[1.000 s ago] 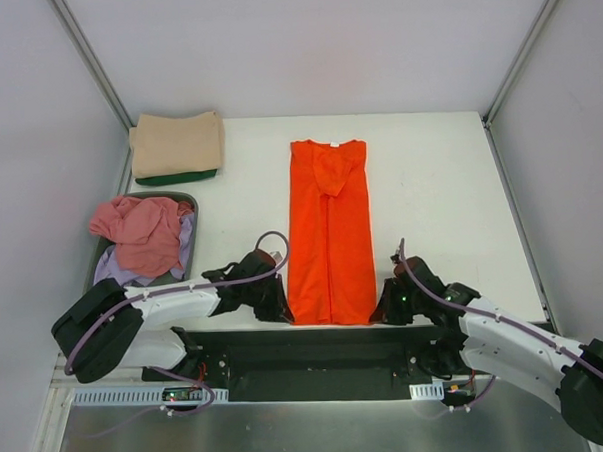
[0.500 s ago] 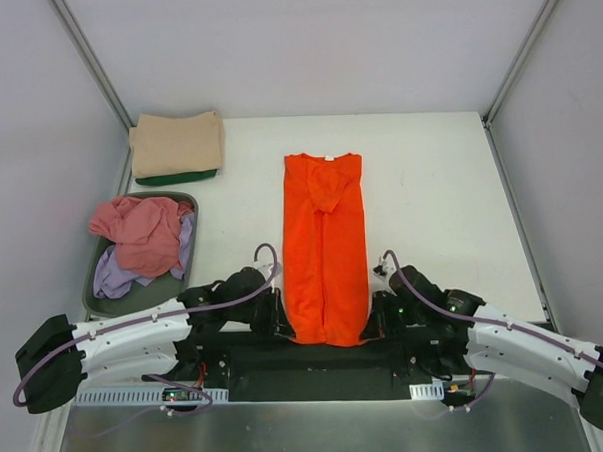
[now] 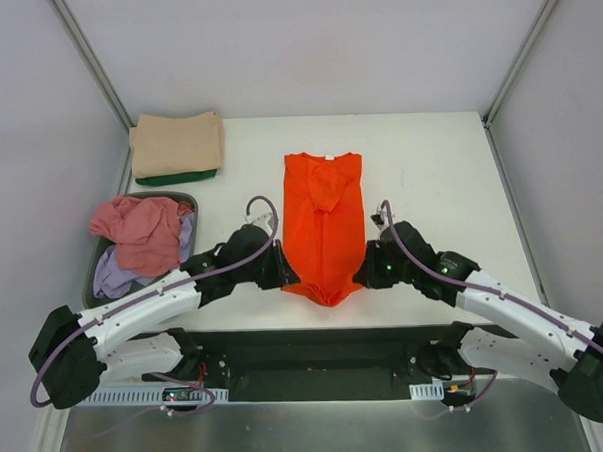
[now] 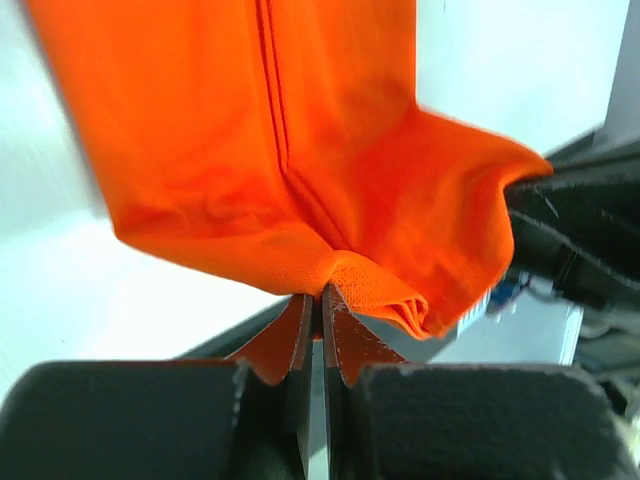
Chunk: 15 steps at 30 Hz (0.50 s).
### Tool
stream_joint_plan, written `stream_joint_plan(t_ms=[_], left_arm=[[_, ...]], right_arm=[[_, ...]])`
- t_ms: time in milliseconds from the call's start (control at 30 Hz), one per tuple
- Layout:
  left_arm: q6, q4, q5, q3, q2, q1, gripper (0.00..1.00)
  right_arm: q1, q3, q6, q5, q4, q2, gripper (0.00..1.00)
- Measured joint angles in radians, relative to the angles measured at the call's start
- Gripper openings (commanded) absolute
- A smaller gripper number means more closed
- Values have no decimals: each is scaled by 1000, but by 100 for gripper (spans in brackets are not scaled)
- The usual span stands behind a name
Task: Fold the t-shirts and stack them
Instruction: Fold the folded rectangular tshirt in 1/3 of the way
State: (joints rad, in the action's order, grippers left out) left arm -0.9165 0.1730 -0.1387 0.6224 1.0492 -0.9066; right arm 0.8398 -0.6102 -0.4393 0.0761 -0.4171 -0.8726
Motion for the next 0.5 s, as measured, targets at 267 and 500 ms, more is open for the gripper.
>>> stream_joint_plan(t_ms=[267,500], left_arm=[[121,20,31,197,167,174,0],[198,21,27,335,296,236,0]], right_arm=[[-116,-215,94,-123,3,-221,1],[-193,-310,153,-159,7,-303,1]])
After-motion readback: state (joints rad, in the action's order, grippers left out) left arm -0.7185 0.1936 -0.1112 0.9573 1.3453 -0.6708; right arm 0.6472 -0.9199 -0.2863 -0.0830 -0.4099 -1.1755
